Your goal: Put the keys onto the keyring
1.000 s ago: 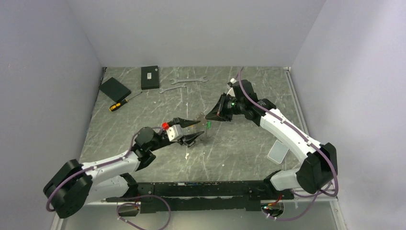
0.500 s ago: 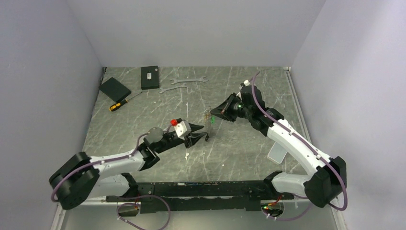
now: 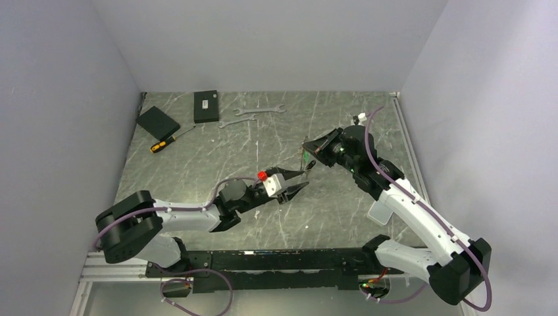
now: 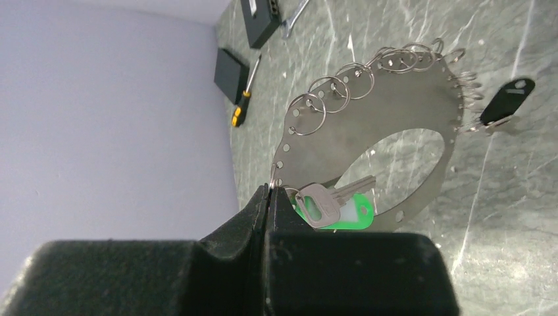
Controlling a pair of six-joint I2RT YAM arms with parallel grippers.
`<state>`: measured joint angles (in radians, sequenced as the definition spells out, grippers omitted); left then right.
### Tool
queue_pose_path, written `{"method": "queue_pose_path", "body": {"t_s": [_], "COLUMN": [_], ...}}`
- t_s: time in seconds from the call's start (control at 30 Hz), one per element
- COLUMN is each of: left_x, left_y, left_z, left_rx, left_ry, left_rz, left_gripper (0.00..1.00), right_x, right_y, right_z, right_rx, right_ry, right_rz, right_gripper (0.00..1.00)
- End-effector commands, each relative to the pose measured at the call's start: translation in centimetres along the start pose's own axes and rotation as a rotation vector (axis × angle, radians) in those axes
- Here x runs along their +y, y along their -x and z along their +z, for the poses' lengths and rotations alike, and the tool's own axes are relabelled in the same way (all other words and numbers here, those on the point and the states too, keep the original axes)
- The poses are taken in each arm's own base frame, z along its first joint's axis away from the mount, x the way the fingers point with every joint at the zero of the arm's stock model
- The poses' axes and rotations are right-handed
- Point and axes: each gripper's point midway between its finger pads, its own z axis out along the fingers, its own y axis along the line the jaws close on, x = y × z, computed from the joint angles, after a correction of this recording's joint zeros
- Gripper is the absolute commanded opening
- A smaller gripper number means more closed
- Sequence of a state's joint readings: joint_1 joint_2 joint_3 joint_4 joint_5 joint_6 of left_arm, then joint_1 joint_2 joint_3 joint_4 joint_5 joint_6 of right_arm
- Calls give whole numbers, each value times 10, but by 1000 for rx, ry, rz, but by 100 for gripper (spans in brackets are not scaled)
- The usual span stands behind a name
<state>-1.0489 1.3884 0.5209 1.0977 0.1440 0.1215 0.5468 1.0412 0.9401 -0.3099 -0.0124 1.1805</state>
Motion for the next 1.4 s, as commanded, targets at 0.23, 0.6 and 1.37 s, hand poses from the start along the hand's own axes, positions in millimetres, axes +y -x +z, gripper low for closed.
{"method": "queue_pose_path", "body": {"t_s": [0.23,0.6,1.37], "left_x": [36,48,83], "left_y": [11,18,9], "left_z": [28,47,52], "left_rx": [-118,-161,-40], "left_ry": [333,450,732], "left_rz": [103,238,357], "left_gripper": [56,53,49], "right_x": [35,37,44], "right_y": [38,40,27], "right_z": [-17,-18,-19], "right_rx": [-191,-223,-194], "right_ry": [112,121,157], "right_rz": [74,111,114], "right_gripper": [0,0,0]}}
